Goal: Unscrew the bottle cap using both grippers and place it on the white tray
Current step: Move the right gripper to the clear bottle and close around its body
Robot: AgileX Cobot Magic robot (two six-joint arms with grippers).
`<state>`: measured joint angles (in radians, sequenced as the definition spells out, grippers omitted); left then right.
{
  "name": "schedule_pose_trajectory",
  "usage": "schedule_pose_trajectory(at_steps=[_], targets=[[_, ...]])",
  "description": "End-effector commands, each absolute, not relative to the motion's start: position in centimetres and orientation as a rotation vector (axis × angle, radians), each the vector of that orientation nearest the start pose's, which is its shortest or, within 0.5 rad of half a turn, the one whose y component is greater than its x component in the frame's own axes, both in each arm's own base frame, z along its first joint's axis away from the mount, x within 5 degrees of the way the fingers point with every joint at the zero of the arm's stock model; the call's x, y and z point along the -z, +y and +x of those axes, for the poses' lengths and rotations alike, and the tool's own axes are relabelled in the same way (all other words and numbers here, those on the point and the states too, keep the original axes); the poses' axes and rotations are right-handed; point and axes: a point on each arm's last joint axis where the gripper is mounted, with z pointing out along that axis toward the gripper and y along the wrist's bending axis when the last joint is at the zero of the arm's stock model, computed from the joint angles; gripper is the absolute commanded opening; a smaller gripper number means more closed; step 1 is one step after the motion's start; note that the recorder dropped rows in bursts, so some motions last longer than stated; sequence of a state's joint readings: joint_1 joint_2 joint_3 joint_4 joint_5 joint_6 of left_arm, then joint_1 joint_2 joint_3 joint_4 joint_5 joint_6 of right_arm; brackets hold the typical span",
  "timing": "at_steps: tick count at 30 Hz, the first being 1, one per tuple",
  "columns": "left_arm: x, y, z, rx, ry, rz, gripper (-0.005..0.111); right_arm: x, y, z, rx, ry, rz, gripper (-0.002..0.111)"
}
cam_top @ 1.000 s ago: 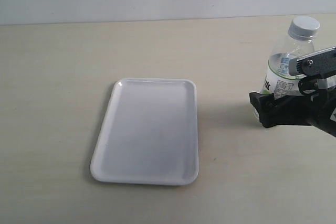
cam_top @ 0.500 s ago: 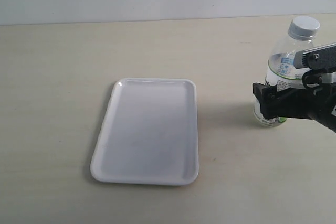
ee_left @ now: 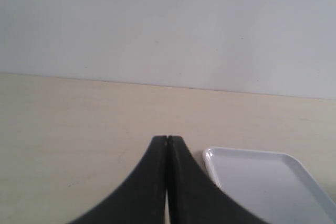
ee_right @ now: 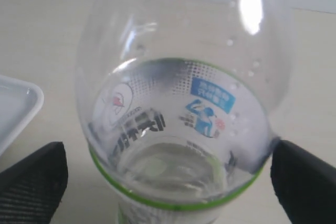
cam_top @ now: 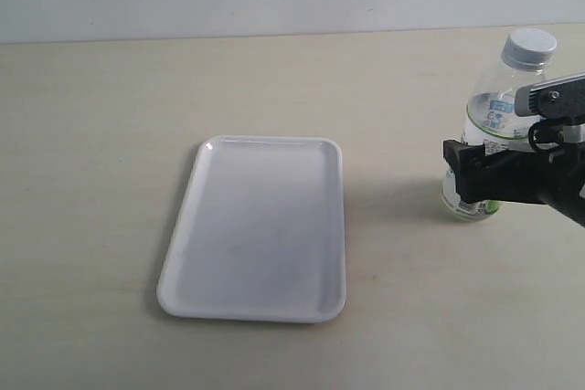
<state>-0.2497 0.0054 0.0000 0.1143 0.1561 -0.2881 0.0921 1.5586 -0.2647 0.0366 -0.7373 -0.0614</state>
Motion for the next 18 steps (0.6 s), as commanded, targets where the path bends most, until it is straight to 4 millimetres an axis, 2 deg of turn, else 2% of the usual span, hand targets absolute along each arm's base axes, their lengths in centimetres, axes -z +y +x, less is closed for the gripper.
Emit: schedule_pose_trajectory(at_steps=[1, 18], targets=[[-19.92, -1.25, 5.49, 0.311, 1.645, 0.053, 0.0, -13.95, 1.81, 22.75, 0.004, 2.018, -0.114, 0.1], [-19.92, -1.25, 5.49, 0.311, 1.645, 0.053, 0.0, -14.27, 1.83, 23.05, 0.007, 1.99, -0.116, 0.1]])
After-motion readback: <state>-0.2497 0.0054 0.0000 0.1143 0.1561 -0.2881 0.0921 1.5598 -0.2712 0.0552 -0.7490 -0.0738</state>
